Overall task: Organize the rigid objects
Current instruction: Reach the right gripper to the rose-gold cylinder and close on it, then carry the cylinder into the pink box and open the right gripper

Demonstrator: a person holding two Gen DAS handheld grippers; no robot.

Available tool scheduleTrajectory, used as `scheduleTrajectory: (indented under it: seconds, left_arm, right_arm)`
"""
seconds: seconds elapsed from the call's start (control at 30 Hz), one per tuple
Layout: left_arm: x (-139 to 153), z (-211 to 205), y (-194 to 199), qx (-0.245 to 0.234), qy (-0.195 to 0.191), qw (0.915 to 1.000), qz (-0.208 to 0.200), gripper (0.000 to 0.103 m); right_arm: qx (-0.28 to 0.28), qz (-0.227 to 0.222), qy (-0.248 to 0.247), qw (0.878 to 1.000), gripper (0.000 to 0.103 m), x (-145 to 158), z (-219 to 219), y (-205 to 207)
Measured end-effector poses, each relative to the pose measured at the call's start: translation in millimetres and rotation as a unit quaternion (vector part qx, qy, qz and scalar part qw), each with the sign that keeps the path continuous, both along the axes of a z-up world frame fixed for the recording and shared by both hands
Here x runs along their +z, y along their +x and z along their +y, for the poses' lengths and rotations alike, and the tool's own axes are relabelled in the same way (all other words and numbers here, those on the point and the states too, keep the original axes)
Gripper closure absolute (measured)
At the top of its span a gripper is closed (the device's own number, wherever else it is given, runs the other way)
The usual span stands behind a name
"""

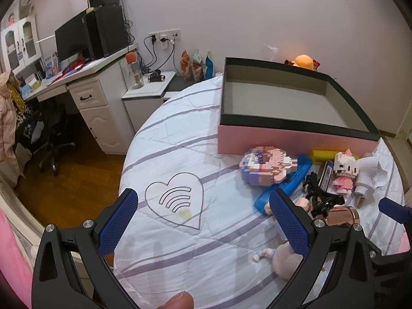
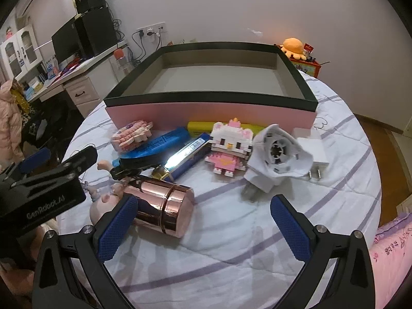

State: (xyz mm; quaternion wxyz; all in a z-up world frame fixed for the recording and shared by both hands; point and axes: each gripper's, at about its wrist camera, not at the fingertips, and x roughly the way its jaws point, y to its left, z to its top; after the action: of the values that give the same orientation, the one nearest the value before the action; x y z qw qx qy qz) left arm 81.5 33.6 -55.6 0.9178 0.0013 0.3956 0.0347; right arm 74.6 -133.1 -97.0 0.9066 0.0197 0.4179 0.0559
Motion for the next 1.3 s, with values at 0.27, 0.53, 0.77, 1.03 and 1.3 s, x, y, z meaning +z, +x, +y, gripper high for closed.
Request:
scheduleTrajectory:
  seconds: [0.27,0.53,0.77,1.03,1.3]
  left_arm:
    - [-2.5,16.5,-7.1,0.000,-0.021,0.9998,0.003,0.000]
    - [-9.6,28.4,-7.8,-0.003,-0.042,0.9991,0.009,0.000]
    - [-10.7,25.9,-9.9,-0.010,-0.046,0.9988,0.009,0.000]
    - [-10.6,21.2,-10.2,-0.015,-0.047,0.9987,0.010,0.000]
    - [-8.7,18.8,-12.4,-0.019,-0.051,0.9984,0.011,0.000]
  right_arm:
    - [-0.002,0.005,0.001,1.000,0.007,1.9,17.4,1.2]
    - [-0.022,0.020,-0.001,1.000,0.013,-2.0,20.0,3.5]
    - [-0.037,0.029,-0.003,0.999,0.026,-4.2,18.4,2.4]
    - [-0.041,0.046,-0.007,0.998,0.039,-23.6,16.9,11.4]
    - [-0.030,0.031,0.003,0.999,0.047,-22.2,20.2,11.3]
